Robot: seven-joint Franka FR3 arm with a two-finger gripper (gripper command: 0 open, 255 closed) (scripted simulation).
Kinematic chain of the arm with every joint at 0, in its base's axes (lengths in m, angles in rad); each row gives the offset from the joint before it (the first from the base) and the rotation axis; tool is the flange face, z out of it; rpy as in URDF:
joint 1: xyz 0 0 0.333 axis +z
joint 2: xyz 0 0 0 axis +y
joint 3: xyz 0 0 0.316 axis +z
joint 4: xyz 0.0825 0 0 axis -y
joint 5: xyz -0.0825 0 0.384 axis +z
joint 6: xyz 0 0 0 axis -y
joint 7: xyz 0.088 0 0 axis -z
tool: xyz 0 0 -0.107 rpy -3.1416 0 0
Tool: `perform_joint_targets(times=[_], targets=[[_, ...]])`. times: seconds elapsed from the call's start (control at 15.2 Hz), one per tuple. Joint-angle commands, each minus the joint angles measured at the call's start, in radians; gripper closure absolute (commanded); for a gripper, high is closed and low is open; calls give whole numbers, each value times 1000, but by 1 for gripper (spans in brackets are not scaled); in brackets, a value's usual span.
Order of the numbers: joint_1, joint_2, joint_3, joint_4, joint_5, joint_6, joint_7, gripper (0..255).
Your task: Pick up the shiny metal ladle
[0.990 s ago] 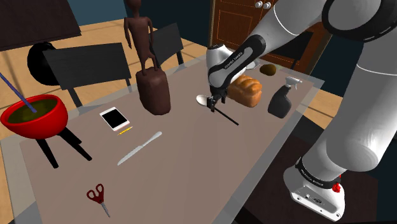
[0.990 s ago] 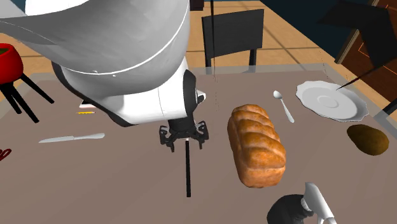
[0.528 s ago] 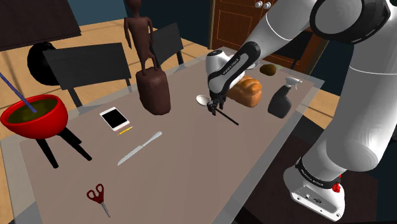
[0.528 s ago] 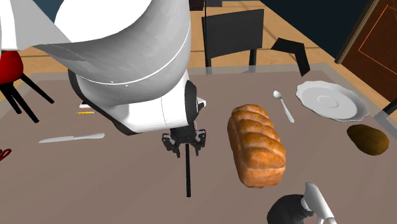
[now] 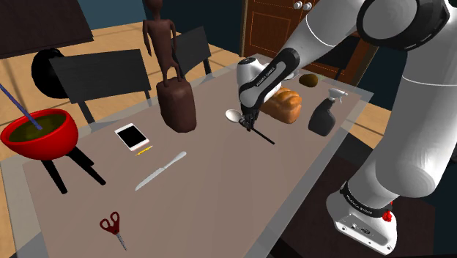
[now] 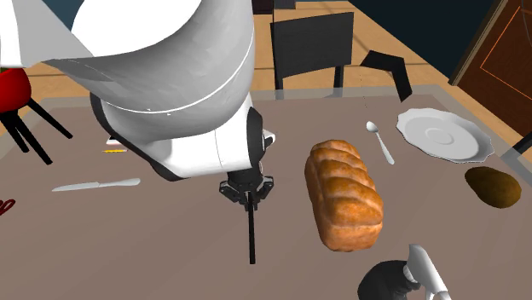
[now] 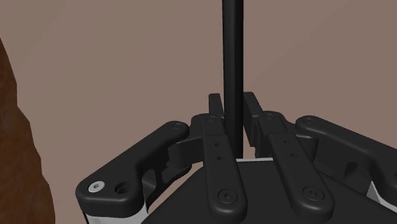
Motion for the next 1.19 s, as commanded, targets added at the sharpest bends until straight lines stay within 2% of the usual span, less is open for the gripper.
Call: perform_joint_targets(times=[0.0, 0.99, 1.12], targets=[[-1, 0, -2, -2, -1, -1, 1, 255], [2, -160, 0, 22, 6, -184, -17, 255], [2, -162, 0, 22, 6, -186, -17, 255]])
